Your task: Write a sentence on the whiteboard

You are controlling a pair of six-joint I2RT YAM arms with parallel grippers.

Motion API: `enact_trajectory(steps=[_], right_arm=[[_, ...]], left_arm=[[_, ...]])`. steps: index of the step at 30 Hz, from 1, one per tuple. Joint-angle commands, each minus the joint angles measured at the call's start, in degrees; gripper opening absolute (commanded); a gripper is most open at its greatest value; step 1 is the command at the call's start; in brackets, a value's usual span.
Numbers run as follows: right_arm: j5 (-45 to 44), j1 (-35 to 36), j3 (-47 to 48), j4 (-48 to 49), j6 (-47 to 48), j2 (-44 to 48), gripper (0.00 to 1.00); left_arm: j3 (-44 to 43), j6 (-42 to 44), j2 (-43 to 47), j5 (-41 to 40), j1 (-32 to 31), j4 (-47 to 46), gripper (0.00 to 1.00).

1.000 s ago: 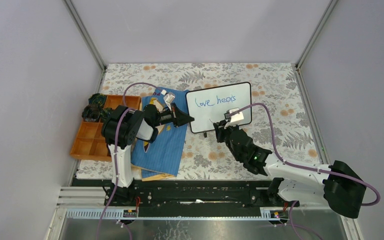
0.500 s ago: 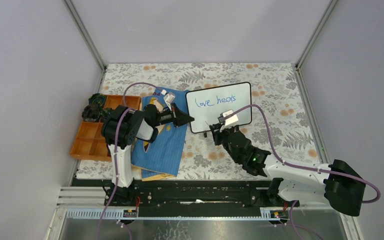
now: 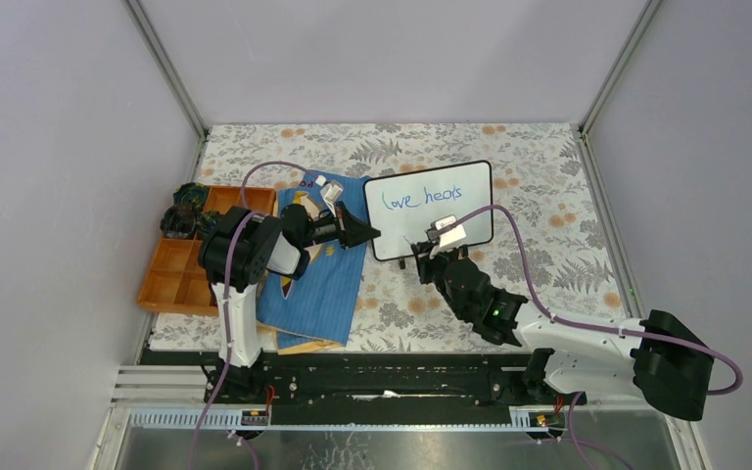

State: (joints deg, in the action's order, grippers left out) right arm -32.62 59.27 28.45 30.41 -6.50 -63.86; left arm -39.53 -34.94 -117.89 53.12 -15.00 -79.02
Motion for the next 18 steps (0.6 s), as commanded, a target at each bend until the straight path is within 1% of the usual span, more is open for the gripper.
enact_trajectory(steps=[1,11,18], right_arm=[[-3.5,0.5,-0.2,3.3,-0.9,2.0,0.00],[-4.6,0.5,-2.3,3.0,-2.1,4.2,0.00],[-4.7,0.5,-1.8,2.5,-1.4,5.0,0.00]], left_arm=[[0.6,5.6,-2.1,-3.1,0.3,9.6,0.00],[0.8,5.8,-2.1,-3.2,0.2,9.6,0.00],[0.7,5.8,-2.1,-3.1,0.2,9.9,0.00]])
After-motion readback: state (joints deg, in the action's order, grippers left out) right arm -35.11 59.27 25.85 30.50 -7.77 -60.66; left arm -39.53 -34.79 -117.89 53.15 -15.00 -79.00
